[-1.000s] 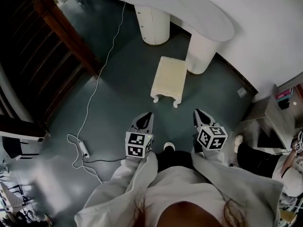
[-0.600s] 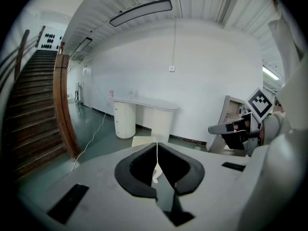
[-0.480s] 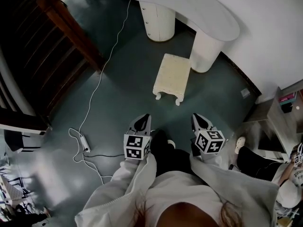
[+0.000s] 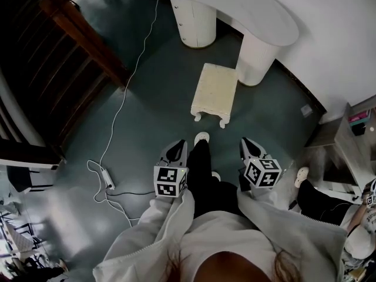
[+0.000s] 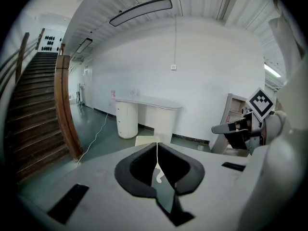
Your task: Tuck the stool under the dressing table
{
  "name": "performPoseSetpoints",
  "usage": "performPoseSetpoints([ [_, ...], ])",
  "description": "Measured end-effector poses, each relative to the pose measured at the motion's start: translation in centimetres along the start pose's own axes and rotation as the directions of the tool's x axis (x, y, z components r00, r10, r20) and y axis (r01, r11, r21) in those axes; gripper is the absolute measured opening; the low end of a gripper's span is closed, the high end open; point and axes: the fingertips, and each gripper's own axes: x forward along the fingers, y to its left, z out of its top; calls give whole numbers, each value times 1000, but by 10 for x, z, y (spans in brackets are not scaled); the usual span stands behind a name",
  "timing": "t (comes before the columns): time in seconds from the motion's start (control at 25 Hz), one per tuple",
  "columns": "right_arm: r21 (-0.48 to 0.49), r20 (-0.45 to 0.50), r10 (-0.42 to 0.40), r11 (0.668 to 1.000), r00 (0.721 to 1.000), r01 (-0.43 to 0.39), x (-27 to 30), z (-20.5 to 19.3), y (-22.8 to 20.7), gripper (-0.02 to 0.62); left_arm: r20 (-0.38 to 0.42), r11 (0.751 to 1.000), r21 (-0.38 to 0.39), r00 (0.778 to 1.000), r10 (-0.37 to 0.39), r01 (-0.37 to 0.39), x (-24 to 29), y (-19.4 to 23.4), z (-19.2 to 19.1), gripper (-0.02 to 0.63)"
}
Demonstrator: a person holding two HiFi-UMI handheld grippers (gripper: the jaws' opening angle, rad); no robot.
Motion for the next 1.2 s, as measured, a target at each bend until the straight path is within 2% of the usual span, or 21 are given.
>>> performPoseSetpoints([
  [0.36, 34, -8, -32, 999, 999, 32, 41, 19, -14, 51, -21, 1000, 4, 1000, -10, 10, 43, 31, 16, 17],
  [0.8, 37, -60, -25, 999, 998, 27, 133, 59, -17, 51, -92, 1000, 3, 995, -26, 26, 124, 97, 41, 17],
  [1.2, 35, -63, -60, 997, 996, 62, 194, 96, -27, 51, -113, 994, 21, 988, -103, 106, 191, 123, 67, 17],
])
